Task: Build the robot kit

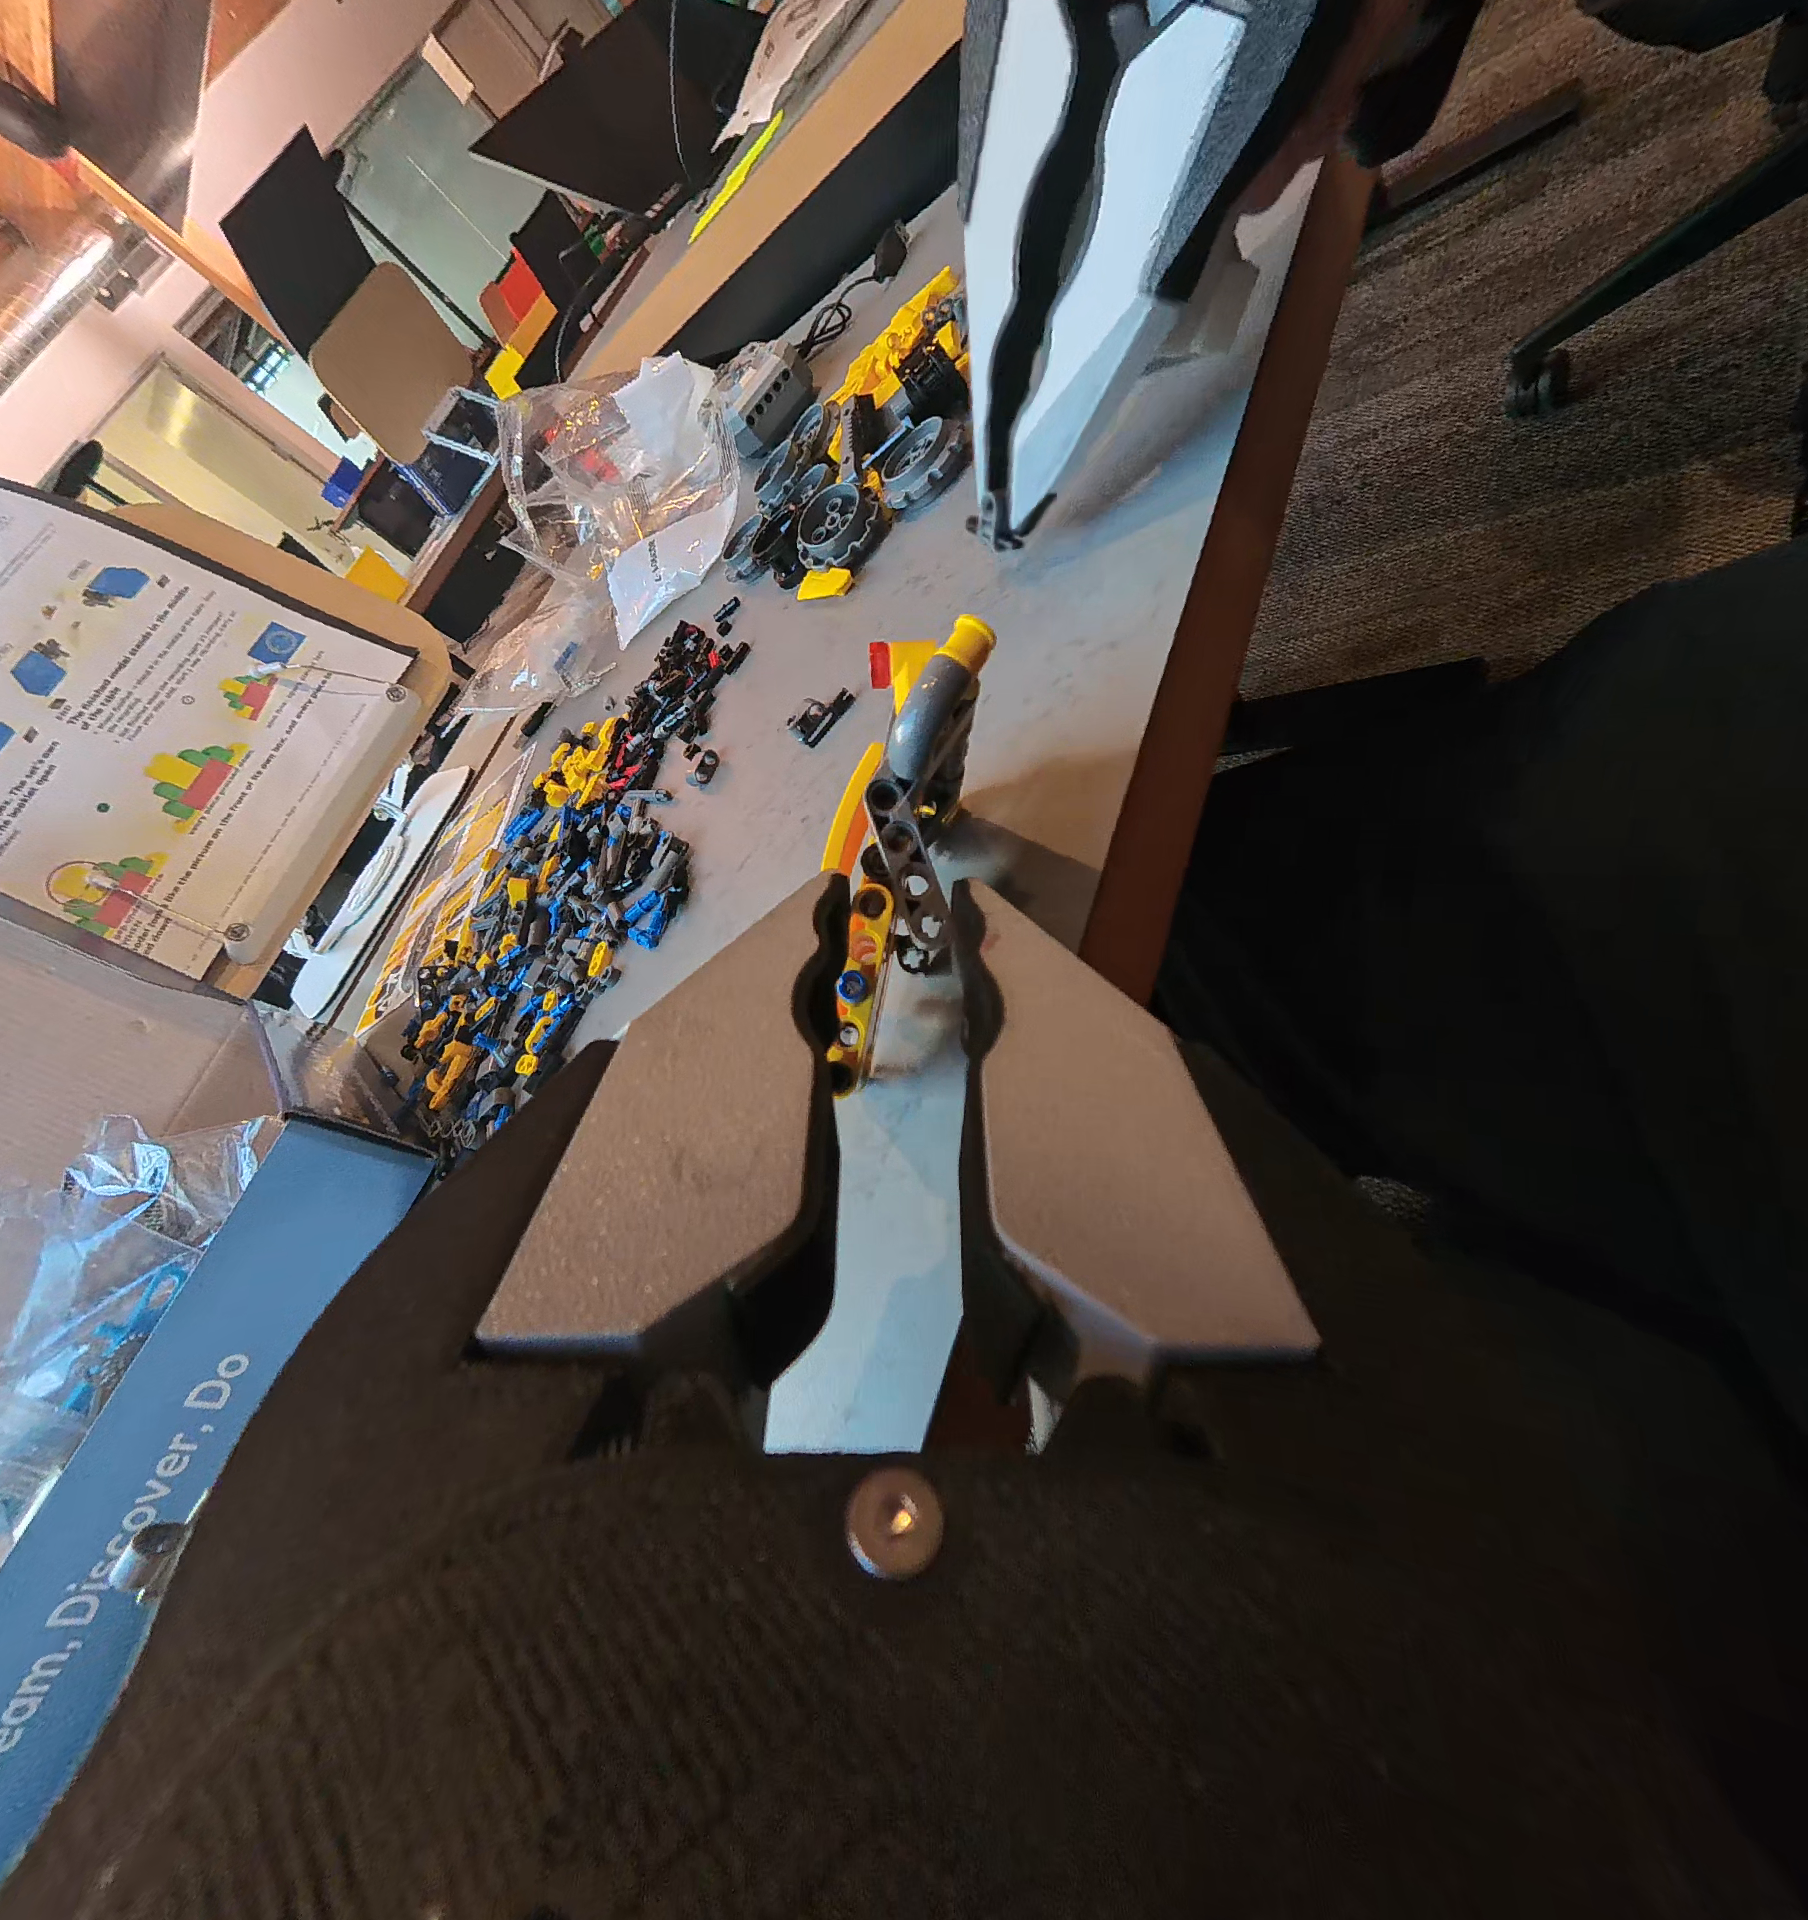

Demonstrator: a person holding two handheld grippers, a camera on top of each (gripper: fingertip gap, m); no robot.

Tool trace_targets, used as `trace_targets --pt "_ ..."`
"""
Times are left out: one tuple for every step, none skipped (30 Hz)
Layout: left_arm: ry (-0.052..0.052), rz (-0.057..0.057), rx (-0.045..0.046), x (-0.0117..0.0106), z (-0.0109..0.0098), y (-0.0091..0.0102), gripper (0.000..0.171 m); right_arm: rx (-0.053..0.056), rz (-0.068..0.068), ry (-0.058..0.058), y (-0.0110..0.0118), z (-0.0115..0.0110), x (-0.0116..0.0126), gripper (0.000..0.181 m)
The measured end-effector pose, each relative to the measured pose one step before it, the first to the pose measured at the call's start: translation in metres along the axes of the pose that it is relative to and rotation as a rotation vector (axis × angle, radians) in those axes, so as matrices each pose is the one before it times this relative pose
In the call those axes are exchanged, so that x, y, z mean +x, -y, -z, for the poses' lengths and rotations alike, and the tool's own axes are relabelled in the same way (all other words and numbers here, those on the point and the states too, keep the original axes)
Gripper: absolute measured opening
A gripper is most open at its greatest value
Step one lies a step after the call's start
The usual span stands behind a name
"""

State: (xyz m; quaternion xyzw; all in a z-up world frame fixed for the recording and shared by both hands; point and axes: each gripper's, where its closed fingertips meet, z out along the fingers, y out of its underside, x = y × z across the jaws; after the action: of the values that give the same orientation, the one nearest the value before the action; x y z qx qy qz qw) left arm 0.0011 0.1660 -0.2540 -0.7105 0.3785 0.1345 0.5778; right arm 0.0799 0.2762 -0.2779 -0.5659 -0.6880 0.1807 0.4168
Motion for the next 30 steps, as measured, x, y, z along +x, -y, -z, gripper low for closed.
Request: trace_targets --pt "0.002 -0.0003 0.00063 0.00029 -0.0003 -0.00014 0.017 0.036 0.0233 -0.005 0.00593 0.00307 -0.0013 0.005" --pt "0.0021 -0.0009 0.00012 0.00023 -0.00025 -0.00007 0.017 0.0385 0.0287 -0.0061 0.00713 0.00315 -0.00189 0.005" --pt "0.0022 -0.0023 -0.00078 0.00026 -0.00023 0.00009 0.017 0.0358 0.0322 -0.0066 0.0076 0.00296 -0.0027 0.005" --pt "0.0011 -0.0033 -0.00186 0.0003 -0.00024 0.00009 0.017 0.0283 0.0312 -0.0026 0.00732 0.00257 -0.00342 0.005" --pt "0.0035 -0.0032 -0.00126 0.00002 -0.00018 0.00031 0.017 0.0228 0.0266 0.0008 0.00719 0.00191 -0.00388 0.005" --pt "0.0038 -0.0034 0.00008 0.00024 -0.00017 0.00042 0.017 0.0231 0.0214 0.0021 0.00751 0.00142 -0.00367 0.004" --pt "0.001 -0.0038 0.0007 0.00063 -0.00013 0.00036 0.017 0.0257 0.0142 0.0046 0.00808 0.00135 -0.00366 0.005" --pt "0.0015 -0.0044 0.00068 0.00058 -0.00016 0.00015 0.017 0.0259 0.0036 0.0088 0.00822 0.00101 -0.00357 0.005" --pt "0.0024 -0.0039 0.00033 0.00043 -0.00011 0.00004 0.017 0.0238 -0.0045 0.0108 0.00771 0.00087 -0.00345 0.005" --pt "0.0028 -0.0033 0.00059 0.00017 -0.00014 0.00015 0.017 0.0215 -0.0049 0.0084 0.00714 0.00062 -0.0027 0.004" --pt "0.001 -0.0024 0.00028 0.00049 -0.00012 -0.00003 0.017 0.0175 0.0002 0.0038 0.00616 0.00058 -0.00189 0.005" --pt "0.002 -0.0011 0.00055 0.00005 0.00002 0.0 0.017 0.0112 0.0044 0.0039 0.00474 0.00023 -0.00202 0.005" --pt "0.0008 -0.0006 0.00077 0.00025 0.0 0.00003 0.017 0.0063 0.0043 0.0045 0.00362 -0.00006 -0.00195 0.004" --pt "-0.0004 -0.0005 0.0 0.00029 -0.0001 0.0 0.017 0.0051 0.0014 0.0063 0.003 -0.00046 -0.00211 0.004" --pt "0.0005 -0.0006 0.00035 0.00009 0.00011 0.00004 0.017 0.0059 -0.0022 0.0087 0.00262 -0.00066 -0.00242 0.004" --pt "0.0016 -0.0008 -0.00023 -0.00001 -0.00009 -0.00003 0.017 0.0051 -0.0036 0.0096 0.00201 -0.00088 -0.00248 0.004" --pt "-0.0005 -0.0005 0.00014 0.0004 -0.00005 -0.00005 0.017 0.0032 -0.0021 0.0083 0.00118 -0.00118 -0.00219 0.004" --pt "-0.0013 -0.0006 0.00056 0.00037 -0.00002 0.00001 0.017 0.0002 -0.0007 0.0072 0.00041 -0.00122 -0.00202 0.001" --pt "-0.0002 -0.0011 0.00074 0.00026 0.00015 0.00003 0.017 -0.0025 0.0 0.0055 -0.0002 -0.00131 -0.00154 0.004" --pt "-0.0005 -0.0019 -0.00043 0.00034 -0.00012 -0.00005 0.017 -0.0023 0.0007 0.0043 -0.00029 -0.00128 -0.00137 0.004" --pt "-0.0016 -0.0018 -0.0004 0.0004 0.00001 -0.0002 0.017 -0.0012 0.0012 0.0043 -0.00004 -0.0011 -0.00127 0.004" --pt "0.0007 -0.0014 0.00053 0.0001 -0.00005 0.00008 0.017 -0.0015 0.0025 0.0022 -0.0002 -0.00089 -0.00084 0.004" --pt "-0.0007 -0.0016 0.00027 0.00032 -0.00015 -0.00003 0.017 -0.0033 0.0047 -0.0015 -0.00051 -0.00071 -0.00032 0.004" --pt "-0.0021 -0.0014 -0.00168 0.00059 -0.00025 -0.00043 0.017 -0.004 0.0059 -0.0029 -0.00076 -0.00048 0.0001 0.0" --pt "-0.0008 -0.002 -0.00072 0.00046 -0.00025 -0.00023 0.017 -0.0021 0.0041 -0.0007 -0.00049 -0.00026 -0.00021 0.001" --pt "-0.0001 -0.0036 -0.00071 0.00048 -0.00024 -0.00015 0.017 -0.001 0.002 -0.0012 -0.00038 0.00001 -0.00007 0.001" --pt "0.0 -0.0045 -0.00117 0.00048 -0.00023 -0.00028 0.017 -0.0014 0.0038 -0.0049 -0.0002 0.00008 0.00037 0.001" --pt "0.0002 -0.0041 -0.00097 0.00048 -0.00024 -0.00011 0.017 -0.0011 0.0068 -0.0059 0.00013 0.00025 0.00054 0.004" --pt "0.0004 -0.0036 -0.00064 0.00038 -0.00011 0.00008 0.017 -0.0001 0.0069 -0.0058 0.00062 0.0004 0.00041 0.004" --pt "0.0008 -0.0032 0.00021 0.00016 -0.0001 0.00012 0.017 0.0007 0.0064 -0.0069 0.0012 0.00029 0.00047 0.004"
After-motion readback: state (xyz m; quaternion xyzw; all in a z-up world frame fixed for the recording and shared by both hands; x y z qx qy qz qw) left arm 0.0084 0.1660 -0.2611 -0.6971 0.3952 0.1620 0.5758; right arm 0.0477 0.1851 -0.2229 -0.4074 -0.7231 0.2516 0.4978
